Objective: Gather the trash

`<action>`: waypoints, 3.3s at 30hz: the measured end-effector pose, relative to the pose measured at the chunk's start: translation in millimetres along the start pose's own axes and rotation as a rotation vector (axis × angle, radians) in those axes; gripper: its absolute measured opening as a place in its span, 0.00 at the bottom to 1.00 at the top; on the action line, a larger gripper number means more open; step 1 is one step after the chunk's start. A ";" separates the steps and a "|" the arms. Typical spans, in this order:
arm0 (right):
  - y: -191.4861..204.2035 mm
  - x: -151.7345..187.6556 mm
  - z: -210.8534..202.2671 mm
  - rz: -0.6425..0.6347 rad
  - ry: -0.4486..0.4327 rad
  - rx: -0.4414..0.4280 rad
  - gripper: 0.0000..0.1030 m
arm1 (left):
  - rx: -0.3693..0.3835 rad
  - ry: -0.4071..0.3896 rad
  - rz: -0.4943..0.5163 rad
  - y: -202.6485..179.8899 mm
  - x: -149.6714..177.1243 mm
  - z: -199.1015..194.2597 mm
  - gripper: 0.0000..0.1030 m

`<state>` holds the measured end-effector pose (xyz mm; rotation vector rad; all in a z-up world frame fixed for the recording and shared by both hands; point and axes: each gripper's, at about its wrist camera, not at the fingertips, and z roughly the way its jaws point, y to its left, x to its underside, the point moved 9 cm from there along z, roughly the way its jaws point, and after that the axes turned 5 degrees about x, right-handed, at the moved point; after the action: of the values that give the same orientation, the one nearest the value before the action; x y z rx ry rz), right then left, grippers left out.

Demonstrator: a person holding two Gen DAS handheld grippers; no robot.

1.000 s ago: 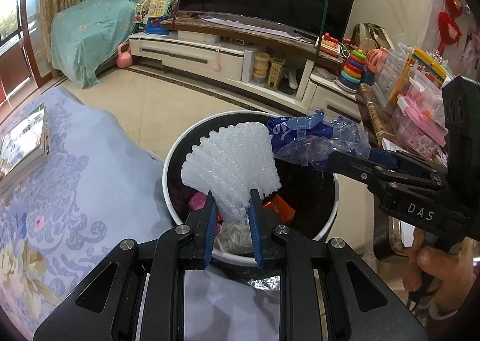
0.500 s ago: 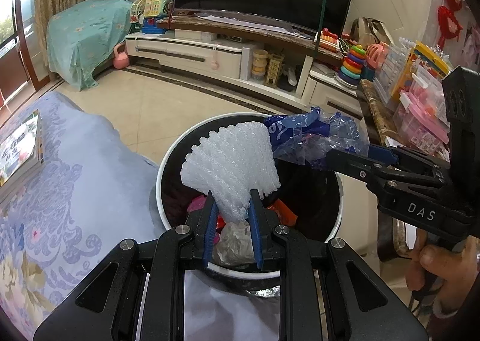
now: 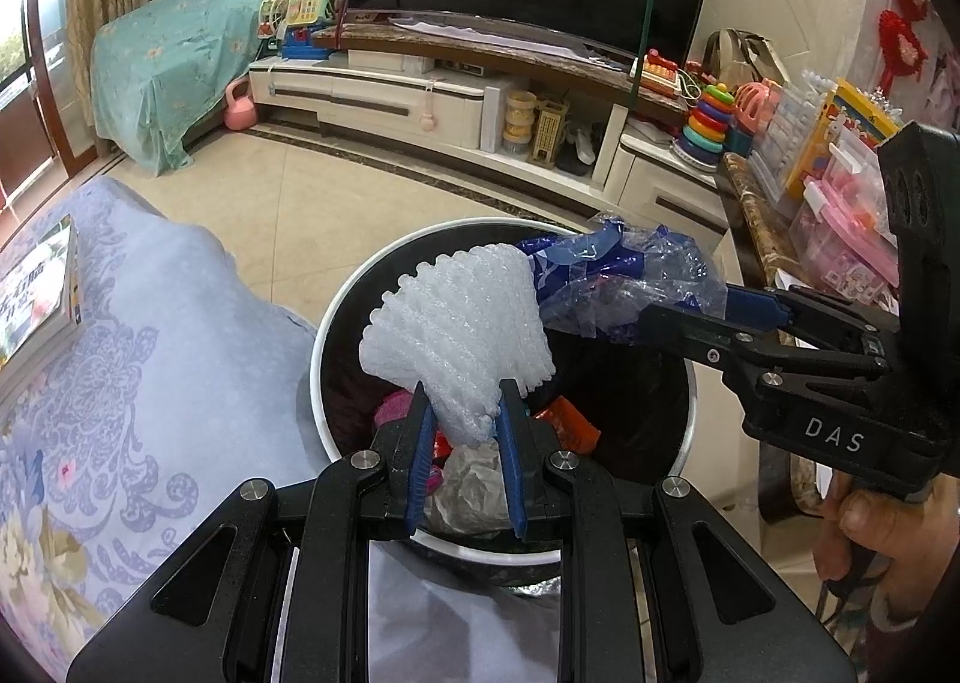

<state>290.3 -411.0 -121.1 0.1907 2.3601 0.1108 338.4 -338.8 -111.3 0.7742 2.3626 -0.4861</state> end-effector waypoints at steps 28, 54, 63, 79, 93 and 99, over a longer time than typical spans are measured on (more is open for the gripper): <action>3.7 -6.2 5.5 -0.028 0.017 0.006 0.50 | -0.007 0.020 0.006 3.9 3.0 -0.7 0.24; 10.7 13.3 -55.6 0.169 -0.110 -0.087 0.92 | -0.020 -0.200 -0.140 34.0 44.6 -95.3 0.72; 46.4 54.9 -98.8 0.198 -0.235 -0.084 0.95 | -0.060 -0.293 -0.198 43.3 93.5 -146.8 0.78; 64.9 58.0 -183.9 0.089 -0.549 0.132 1.00 | -0.253 -0.499 -0.108 34.8 126.7 -216.3 1.00; 82.7 87.2 -170.3 0.027 -0.543 0.176 1.00 | -0.388 -0.546 -0.086 36.1 150.5 -228.1 1.00; 85.0 89.7 -171.0 0.033 -0.551 0.180 1.00 | -0.411 -0.558 -0.076 34.8 152.7 -233.1 1.00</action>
<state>116.1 -316.0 -49.2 0.3042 1.8155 -0.1259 161.6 -133.1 -38.7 0.3051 1.8775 -0.1958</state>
